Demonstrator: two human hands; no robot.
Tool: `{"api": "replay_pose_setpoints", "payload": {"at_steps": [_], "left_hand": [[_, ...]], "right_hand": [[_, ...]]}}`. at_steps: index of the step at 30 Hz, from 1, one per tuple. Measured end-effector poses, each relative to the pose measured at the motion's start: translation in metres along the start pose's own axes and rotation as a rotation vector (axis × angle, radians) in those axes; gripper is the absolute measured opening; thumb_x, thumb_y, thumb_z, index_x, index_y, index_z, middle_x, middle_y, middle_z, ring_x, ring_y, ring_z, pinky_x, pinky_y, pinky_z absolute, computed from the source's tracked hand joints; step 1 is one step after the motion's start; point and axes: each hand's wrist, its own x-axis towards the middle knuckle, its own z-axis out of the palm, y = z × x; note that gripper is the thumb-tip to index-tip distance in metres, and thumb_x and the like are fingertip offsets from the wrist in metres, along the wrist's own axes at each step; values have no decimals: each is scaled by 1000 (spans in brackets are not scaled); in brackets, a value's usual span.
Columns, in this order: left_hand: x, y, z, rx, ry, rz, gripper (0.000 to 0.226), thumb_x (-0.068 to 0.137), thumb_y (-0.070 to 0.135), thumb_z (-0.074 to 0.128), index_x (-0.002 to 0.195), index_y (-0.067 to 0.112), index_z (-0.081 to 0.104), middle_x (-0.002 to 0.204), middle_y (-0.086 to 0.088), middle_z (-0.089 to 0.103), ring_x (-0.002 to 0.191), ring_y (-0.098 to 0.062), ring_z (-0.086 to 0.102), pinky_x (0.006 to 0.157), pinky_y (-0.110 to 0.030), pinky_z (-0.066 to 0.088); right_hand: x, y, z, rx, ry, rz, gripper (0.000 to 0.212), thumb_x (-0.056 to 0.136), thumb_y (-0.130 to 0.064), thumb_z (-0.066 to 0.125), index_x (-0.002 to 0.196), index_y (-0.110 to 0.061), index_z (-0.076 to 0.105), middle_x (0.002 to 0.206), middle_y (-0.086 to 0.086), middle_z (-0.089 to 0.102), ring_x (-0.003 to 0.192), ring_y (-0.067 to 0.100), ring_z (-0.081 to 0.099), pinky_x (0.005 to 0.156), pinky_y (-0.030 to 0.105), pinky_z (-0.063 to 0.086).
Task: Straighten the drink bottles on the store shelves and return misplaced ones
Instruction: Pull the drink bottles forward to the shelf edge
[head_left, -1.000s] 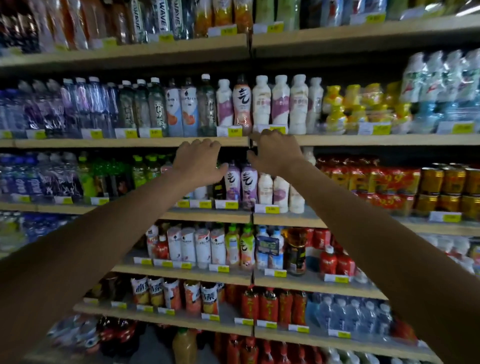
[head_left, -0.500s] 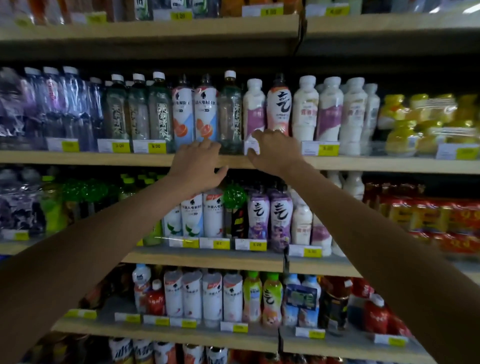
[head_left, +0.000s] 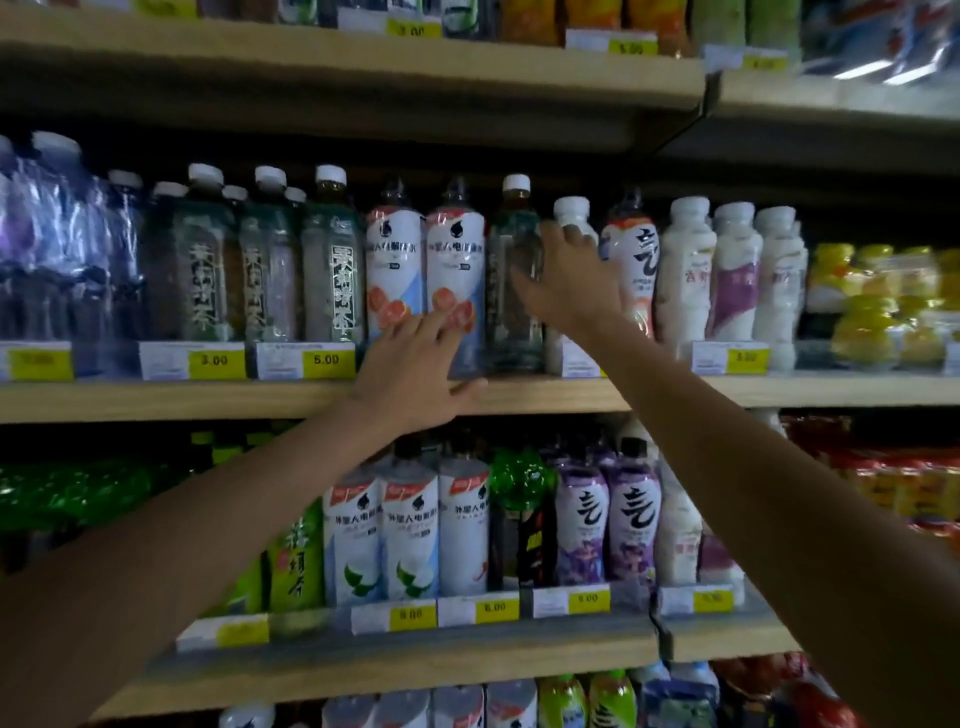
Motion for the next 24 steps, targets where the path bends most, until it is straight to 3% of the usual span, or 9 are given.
{"api": "replay_pose_setpoints", "payload": {"at_steps": [3,10,14,19,21,24], "left_hand": [[-1,-10,8,-24,70,27,74,86,68,30,136,14,39,133,-7,43,118,-26,44,92,-37,39],[-5,-35,24,-128,140,67,72,83,71,32,129,17,45,116,-4,48,108,-23,46,80,-34,38],[-4,-37,30,-121,172,82,71,83,71,33,128,18,47,114,-2,51,104,-22,49,79,-34,38],[-3,-37,32,-144,185,77,75,81,73,26,126,17,49,110,-2,51,101,-21,50,77,-33,38],[-3,-38,32,-147,179,74,75,81,73,27,127,17,49,111,-2,51,102,-21,50,79,-33,38],[-4,-37,32,-165,165,65,75,82,73,31,129,17,47,115,-3,50,106,-21,47,82,-34,37]], "right_hand": [[13,-10,12,-11,89,-2,60,89,-40,51,137,-7,36,129,17,46,123,36,37,81,45,43],[29,-18,28,-12,27,108,82,86,-45,58,147,-7,18,144,18,36,135,37,23,95,46,40],[28,-21,32,110,101,150,77,84,-38,62,144,-7,25,137,16,43,129,34,28,88,44,40],[19,-29,33,201,234,123,81,80,-34,66,144,-5,25,140,15,37,128,33,27,97,44,36],[13,-34,33,260,272,103,81,79,-36,68,143,-8,27,139,14,36,124,31,34,91,43,41],[2,-38,31,370,274,114,79,80,-37,68,144,-19,25,135,7,43,106,23,54,68,30,45]]}}
